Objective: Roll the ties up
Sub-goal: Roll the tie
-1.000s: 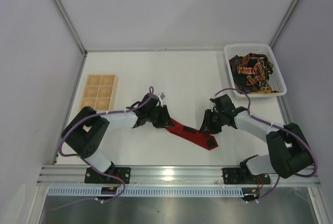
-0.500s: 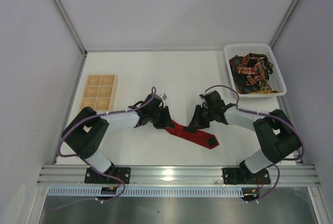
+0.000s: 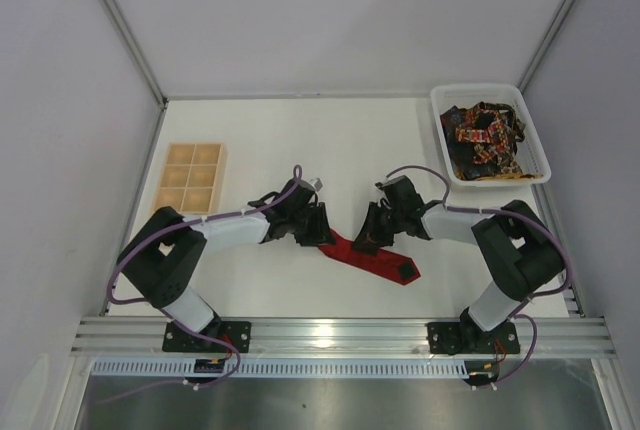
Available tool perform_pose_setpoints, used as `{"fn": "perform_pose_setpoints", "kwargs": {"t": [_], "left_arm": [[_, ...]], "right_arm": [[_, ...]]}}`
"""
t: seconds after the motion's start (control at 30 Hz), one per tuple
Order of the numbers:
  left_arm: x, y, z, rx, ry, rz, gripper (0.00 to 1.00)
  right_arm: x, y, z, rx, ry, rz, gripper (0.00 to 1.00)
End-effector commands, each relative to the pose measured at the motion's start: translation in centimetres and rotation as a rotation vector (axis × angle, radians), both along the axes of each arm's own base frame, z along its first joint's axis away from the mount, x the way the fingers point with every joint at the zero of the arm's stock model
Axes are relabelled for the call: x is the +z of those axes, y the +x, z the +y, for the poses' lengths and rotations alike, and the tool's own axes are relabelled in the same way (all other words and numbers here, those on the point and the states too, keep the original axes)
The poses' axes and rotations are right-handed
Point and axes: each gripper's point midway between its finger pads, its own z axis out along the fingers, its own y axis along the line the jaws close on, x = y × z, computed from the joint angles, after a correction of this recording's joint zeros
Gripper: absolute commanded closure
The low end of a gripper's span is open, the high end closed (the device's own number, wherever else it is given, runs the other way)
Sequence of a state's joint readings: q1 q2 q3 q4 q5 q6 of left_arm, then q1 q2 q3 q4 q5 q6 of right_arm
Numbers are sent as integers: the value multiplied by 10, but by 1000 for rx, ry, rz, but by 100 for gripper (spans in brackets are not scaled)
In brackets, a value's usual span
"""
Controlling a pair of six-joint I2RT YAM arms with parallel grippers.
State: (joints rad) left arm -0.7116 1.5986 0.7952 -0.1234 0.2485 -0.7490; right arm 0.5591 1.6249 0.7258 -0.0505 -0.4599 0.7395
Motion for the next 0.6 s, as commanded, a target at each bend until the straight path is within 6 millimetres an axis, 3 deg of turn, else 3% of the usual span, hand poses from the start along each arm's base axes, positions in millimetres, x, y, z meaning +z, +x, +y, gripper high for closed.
{"fn": "perform_pose_setpoints", "kwargs": {"t": [0.0, 0.57], "left_arm": [[24, 10, -10, -12, -25, -67, 100], [39, 9, -19, -24, 102, -134, 99]], "right_arm": [[5, 14, 13, -6, 39, -46, 94], [-15, 2, 9, -43, 6, -7, 98]]}}
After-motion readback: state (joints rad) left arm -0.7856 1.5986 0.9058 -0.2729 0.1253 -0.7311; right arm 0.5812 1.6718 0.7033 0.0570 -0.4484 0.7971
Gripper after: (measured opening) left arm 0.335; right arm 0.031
